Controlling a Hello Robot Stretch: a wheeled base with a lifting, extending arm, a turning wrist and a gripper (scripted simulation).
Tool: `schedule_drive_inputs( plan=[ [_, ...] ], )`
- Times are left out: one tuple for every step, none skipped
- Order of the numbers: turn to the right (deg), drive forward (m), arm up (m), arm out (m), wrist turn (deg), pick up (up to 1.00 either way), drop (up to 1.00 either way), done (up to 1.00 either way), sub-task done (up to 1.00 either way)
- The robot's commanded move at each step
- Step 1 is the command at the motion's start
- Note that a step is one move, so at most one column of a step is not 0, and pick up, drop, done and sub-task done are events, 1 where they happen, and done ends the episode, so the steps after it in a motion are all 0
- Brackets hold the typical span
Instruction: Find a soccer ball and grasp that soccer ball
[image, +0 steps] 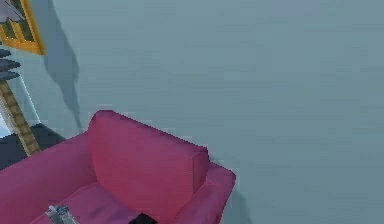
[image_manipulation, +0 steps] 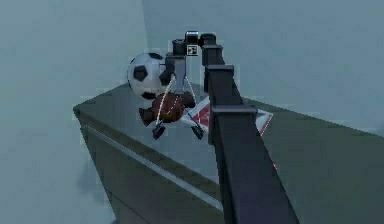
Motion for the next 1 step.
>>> schedule_drive_inputs(
  plan=[
    [0.0, 0.00, 0.00, 0.00, 45.0, 0.00, 0.00, 0.00, 0.00]
  ],
)
